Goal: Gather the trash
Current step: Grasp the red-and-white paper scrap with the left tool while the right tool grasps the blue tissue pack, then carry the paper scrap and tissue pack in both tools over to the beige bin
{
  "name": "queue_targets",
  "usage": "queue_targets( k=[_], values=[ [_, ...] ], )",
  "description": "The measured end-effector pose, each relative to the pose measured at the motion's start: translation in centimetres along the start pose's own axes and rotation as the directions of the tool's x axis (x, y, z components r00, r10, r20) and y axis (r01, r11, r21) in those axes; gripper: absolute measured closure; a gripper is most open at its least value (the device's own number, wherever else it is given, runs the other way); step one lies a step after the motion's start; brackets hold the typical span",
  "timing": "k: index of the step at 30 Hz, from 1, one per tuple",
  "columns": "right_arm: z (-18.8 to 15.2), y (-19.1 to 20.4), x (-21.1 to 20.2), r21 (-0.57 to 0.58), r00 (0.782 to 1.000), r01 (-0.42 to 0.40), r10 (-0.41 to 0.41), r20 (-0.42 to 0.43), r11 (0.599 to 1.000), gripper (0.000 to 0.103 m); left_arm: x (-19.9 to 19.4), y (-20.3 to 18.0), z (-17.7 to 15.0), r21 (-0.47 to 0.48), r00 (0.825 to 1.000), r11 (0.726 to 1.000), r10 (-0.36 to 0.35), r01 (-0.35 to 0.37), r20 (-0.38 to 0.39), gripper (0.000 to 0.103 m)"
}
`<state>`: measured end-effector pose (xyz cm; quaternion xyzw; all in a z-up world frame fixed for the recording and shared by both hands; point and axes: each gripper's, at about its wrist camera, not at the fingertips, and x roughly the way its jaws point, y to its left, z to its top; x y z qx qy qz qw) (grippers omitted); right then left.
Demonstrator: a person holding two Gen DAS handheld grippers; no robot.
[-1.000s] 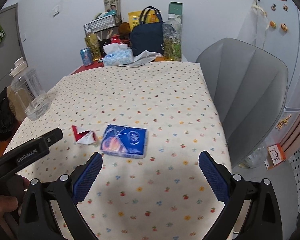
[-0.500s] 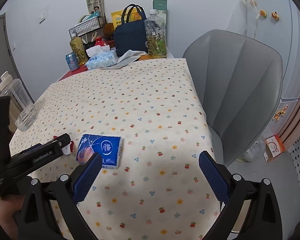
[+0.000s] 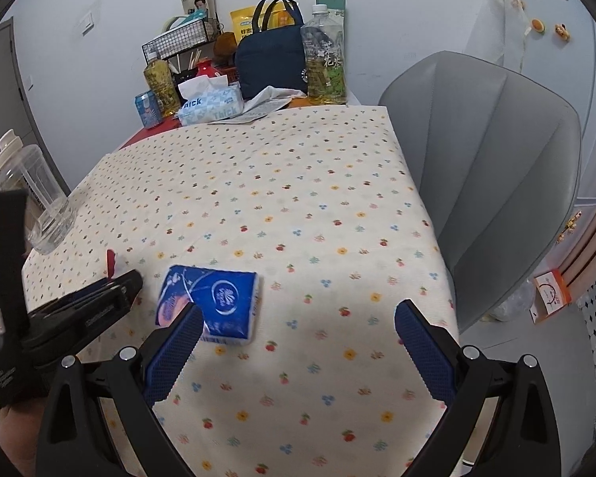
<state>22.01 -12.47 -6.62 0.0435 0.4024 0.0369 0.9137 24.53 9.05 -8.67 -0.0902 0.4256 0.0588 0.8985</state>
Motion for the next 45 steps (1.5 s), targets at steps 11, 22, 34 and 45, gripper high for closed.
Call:
queue_targets(
  k=[11, 22, 34, 45],
  values=[
    [0.3, 5.3, 1.5, -0.092, 0.999, -0.046, 0.043, -0.031, 0.995, 0.008, -2.1, 5.7, 0.4, -0.09, 0.997, 0.995, 0.052, -0.047, 0.054, 0.061],
    [-0.8, 7.3, 5.3, -0.132, 0.99, -0.039, 0.02, -0.139, 0.991, 0.023, -1.8, 8.6, -1.4, -0.126, 0.997, 0.99, 0.067, -0.061, 0.041, 0.06],
    [-1.3, 6.5, 1.8, -0.12, 0.993, -0.066, 0.053, -0.107, 0.991, 0.055, -3.6, 7.4, -1.8, -0.118, 0.997, 0.993, 0.025, -0.016, 0.073, 0.06],
    [-1.9, 2.6, -3.6, -0.073, 0.999, -0.054, 0.053, -0.013, 0.996, 0.053, -6.3, 2.4, -2.8, -0.035, 0.994, 0.999, -0.018, 0.022, 0.109, 0.06]
  ],
)
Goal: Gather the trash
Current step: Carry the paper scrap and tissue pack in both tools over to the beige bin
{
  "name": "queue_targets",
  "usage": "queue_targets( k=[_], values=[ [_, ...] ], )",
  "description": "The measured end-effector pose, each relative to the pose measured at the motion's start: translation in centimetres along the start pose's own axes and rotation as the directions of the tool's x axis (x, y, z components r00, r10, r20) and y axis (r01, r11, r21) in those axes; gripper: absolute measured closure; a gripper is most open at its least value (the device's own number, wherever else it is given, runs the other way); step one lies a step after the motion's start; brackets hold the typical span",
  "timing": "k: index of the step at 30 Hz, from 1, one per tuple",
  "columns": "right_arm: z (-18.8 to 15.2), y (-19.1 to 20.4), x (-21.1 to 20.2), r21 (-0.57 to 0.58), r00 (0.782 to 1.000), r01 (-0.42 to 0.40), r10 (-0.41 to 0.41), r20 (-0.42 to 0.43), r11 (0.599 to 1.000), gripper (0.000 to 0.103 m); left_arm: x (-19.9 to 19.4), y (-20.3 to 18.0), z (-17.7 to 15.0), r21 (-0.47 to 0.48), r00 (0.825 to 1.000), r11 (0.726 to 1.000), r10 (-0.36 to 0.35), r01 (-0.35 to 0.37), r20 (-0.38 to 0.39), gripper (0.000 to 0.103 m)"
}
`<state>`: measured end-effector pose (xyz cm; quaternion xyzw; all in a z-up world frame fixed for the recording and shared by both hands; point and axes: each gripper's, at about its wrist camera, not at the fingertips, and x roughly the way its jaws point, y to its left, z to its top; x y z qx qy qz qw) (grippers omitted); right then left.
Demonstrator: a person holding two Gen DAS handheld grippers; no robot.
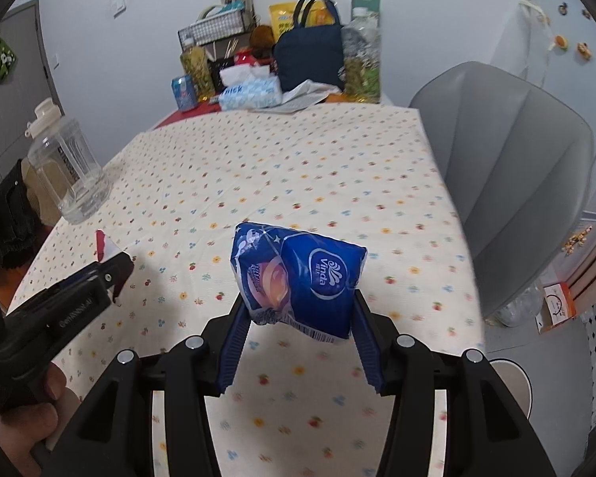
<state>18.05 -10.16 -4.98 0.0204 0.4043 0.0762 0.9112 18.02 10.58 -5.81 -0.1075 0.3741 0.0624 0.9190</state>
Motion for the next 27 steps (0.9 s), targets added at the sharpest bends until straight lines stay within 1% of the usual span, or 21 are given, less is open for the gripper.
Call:
queue_targets(
  k=[7, 16, 20, 27],
  values=[
    [-1.0, -2.9, -3.6, 0.031, 0.998, 0.018, -0.02, 0.057, 0.999, 0.052, -1.6, -3.9, -0.8, 0.06, 0.999, 0.998, -0.028, 0.027, 0.018, 0.06],
    [-2.1, -7.3, -6.7, 0.099, 0.993, 0.047, -0.057, 0.099, 0.994, 0.052, -3.2, -8.9, -1.5, 0.142, 0.997, 0.988, -0.07, 0.064, 0.034, 0.06],
    [-2.5, -9.7, -8.0, 0.133, 0.989, 0.074, -0.09, 0.12, 0.988, 0.052, -3.8, -11.6, -1.9, 0.183, 0.994, 0.979, -0.097, 0.089, 0.039, 0.06],
    [-4.0, -14.2, -9.2, 0.201, 0.984, 0.113, -0.138, 0.115, 0.973, 0.052, -4.0, -16.6, -3.4, 0.26, 0.989, 0.956, -0.147, 0.139, 0.011, 0.06]
  ],
)
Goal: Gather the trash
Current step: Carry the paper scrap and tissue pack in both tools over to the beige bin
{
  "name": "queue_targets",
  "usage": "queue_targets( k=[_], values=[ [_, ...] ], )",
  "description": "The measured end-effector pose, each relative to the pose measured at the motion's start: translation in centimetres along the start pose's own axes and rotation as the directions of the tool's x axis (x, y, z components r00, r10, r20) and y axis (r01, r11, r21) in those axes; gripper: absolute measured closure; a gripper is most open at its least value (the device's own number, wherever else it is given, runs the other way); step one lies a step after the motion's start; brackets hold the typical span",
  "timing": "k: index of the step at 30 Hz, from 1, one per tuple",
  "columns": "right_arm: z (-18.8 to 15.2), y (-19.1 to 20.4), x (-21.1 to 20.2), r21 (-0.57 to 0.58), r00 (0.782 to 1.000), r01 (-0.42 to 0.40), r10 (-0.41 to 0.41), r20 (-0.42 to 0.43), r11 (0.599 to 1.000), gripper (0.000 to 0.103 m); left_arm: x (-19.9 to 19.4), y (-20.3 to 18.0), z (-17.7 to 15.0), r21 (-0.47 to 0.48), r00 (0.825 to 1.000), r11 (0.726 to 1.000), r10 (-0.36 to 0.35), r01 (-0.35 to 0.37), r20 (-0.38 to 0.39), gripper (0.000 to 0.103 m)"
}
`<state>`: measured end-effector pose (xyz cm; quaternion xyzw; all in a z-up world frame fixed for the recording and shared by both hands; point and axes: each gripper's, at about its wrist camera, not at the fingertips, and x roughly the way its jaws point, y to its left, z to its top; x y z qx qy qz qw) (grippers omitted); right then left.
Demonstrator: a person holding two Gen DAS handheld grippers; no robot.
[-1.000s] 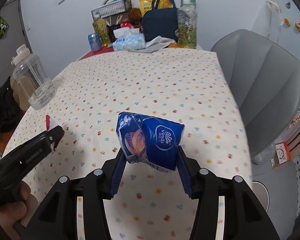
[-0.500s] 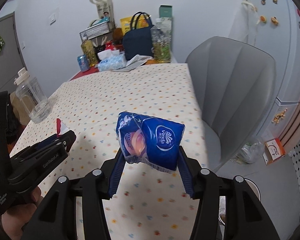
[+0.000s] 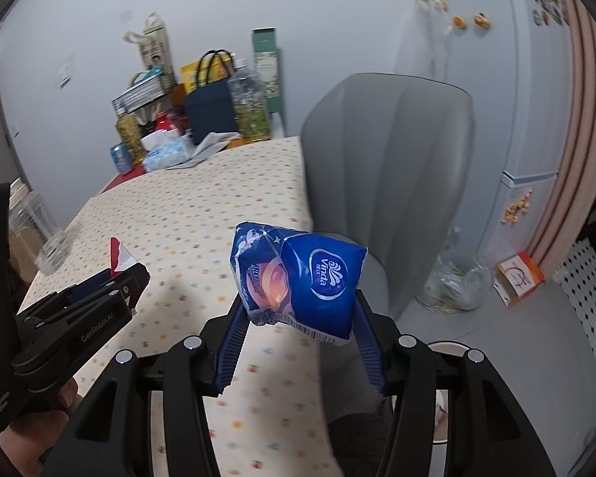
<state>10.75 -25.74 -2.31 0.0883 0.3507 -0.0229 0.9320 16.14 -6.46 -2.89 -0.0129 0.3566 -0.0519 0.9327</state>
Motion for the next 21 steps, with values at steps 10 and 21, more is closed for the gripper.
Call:
queue_targets(
  k=[10, 21],
  values=[
    [-0.5, -6.2, -0.2, 0.093, 0.998, 0.062, -0.062, -0.002, 0.994, 0.052, 0.9, -6.7, 0.0, 0.099, 0.998, 0.993, -0.057, 0.059, -0.022, 0.06],
    [-1.7, -12.3, 0.0, 0.185, 0.992, 0.126, -0.124, -0.023, 0.975, 0.052, 2.5, -12.8, -0.7, 0.183, 0.992, 0.976, -0.105, 0.116, -0.068, 0.06]
  ],
)
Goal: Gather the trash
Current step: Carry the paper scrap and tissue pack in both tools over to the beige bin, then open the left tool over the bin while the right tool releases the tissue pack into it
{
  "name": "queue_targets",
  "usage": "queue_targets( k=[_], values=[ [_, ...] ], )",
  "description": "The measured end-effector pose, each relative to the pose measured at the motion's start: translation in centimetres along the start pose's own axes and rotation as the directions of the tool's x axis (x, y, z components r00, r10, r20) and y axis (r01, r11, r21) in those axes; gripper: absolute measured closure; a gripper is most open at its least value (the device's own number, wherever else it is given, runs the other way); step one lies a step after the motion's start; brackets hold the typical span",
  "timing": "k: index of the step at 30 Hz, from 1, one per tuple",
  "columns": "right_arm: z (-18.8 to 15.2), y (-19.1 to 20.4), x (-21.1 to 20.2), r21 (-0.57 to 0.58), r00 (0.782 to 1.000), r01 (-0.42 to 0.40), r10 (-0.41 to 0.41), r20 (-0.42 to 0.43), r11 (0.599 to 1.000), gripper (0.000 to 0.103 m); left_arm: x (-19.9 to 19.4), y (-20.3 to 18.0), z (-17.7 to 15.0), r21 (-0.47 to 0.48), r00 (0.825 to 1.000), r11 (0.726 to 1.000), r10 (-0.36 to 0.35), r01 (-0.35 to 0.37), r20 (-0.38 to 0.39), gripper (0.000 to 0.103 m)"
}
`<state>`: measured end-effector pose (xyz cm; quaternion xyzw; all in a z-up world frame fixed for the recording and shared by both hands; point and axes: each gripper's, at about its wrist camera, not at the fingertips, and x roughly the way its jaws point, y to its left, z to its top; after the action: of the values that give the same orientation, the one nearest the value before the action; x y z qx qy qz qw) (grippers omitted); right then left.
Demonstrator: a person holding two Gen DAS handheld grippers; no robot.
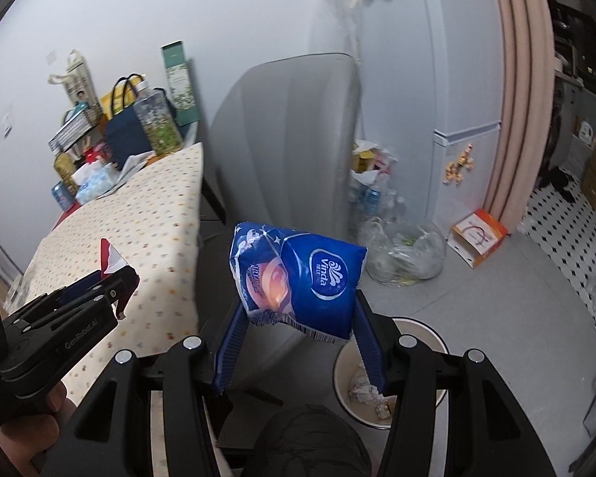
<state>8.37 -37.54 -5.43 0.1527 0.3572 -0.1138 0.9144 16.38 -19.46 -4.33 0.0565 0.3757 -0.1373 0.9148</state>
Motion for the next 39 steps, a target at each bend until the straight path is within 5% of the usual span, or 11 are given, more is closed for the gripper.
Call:
queue_targets(
  k=[7, 12, 17, 39],
  values=[
    [0.0, -3.5, 1.0, 0.05, 0.999, 0.044, -0.044, -0.015, 0.998, 0.05, 1.9, -3.1, 0.3, 0.042, 0.999, 0.999, -0.033, 0.035, -0.033, 0.06],
    [0.0, -6.3, 2.3, 0.11, 0.996, 0.082, -0.079, -0.028, 0.991, 0.033, 3.1, -4.9, 0.5, 0.07, 0.998, 0.997, -0.039, 0.043, -0.055, 0.06],
    [-0.4, -8.4, 2.7, 0.137, 0.995, 0.101, -0.097, -0.031, 0.985, 0.027, 4.2, -6.7, 0.5, 0.098, 0.996, 0.994, -0.049, 0.056, -0.076, 0.06],
    [-3.2, -19.0, -1.9, 0.276, 0.961, 0.271, -0.276, -0.023, 0.922, 0.027, 7.5, -19.2, -2.5, 0.247, 0.949, 0.929, -0.223, 0.277, -0.223, 0.06]
  ],
)
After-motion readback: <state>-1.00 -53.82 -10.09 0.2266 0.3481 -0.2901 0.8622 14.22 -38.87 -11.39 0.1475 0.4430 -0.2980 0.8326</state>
